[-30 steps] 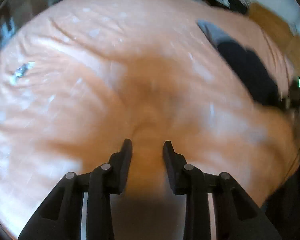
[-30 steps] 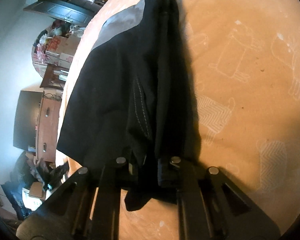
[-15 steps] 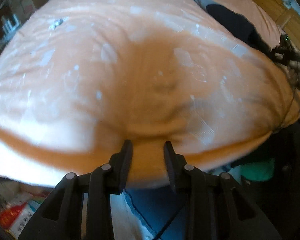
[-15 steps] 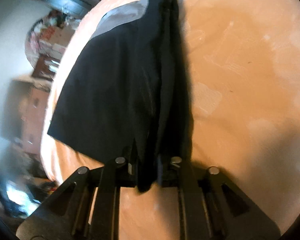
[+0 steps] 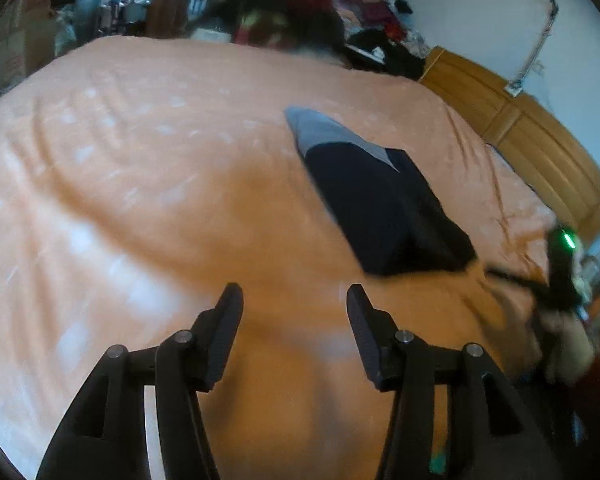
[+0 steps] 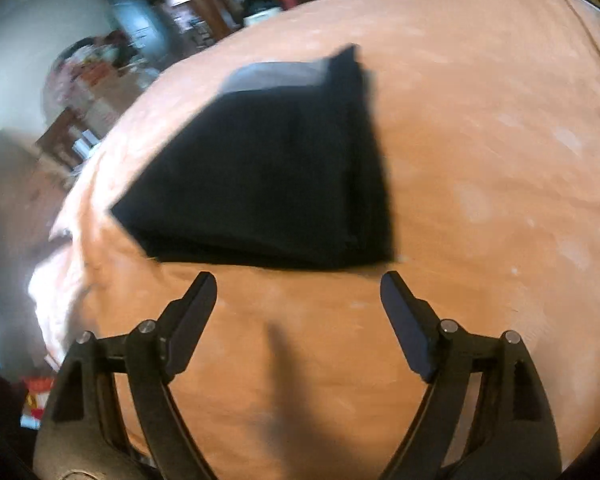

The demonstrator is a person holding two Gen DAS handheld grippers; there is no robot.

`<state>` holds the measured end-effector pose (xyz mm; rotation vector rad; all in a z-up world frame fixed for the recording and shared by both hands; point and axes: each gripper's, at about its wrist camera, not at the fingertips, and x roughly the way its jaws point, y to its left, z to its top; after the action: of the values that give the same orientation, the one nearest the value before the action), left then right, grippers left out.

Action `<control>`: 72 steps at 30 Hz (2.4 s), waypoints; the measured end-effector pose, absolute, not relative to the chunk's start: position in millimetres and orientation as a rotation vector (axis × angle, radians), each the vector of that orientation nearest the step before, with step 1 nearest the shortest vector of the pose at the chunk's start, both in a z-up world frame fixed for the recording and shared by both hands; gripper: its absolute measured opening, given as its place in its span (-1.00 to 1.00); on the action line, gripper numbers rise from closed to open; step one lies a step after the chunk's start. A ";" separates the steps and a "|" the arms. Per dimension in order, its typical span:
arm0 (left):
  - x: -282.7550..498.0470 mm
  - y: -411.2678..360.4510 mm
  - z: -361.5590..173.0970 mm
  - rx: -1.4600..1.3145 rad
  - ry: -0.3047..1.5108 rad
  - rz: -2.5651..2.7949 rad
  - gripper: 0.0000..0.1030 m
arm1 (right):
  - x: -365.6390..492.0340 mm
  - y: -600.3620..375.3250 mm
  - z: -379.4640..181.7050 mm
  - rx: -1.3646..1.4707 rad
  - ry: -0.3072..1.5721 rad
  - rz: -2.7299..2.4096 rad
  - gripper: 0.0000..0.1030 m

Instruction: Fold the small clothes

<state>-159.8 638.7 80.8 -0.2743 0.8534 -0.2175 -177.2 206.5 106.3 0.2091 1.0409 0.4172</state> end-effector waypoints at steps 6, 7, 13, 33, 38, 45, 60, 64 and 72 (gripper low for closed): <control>-16.0 633.2 32.1 -0.302 0.972 -0.054 0.14 | -205.1 171.6 100.3 0.235 1.037 0.351 0.58; 1.6 632.8 20.7 -0.316 0.992 -0.056 0.18 | -210.5 170.5 101.4 0.221 1.029 0.348 0.58; 15.1 615.7 -13.4 -0.290 0.920 -0.132 1.00 | -226.5 175.5 98.2 0.151 1.005 0.357 0.63; -0.5 605.5 -7.5 -0.156 0.927 -0.102 1.00 | -242.4 203.3 115.0 0.079 0.988 0.323 0.66; -0.2 605.5 -7.6 -0.157 0.927 -0.102 1.00 | -249.1 242.6 160.3 0.027 0.824 0.384 0.67; -0.3 605.5 -7.5 -0.157 0.927 -0.102 1.00 | -239.0 311.2 153.7 0.030 0.859 0.523 0.66; -0.4 605.3 -7.4 -0.156 0.927 -0.101 1.00 | -278.4 369.7 141.4 -0.052 0.974 0.583 0.66; -0.3 605.4 -7.4 -0.156 0.928 -0.102 1.00 | -281.1 383.7 149.9 -0.079 0.968 0.596 0.66; -1.5 606.7 -6.9 -0.153 0.929 -0.103 1.00 | -282.5 393.1 155.9 -0.110 0.967 0.592 0.66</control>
<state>-1.5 606.7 -6.9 -0.1535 0.9291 -0.1032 -282.5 393.1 155.9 -0.1104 0.9667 0.5915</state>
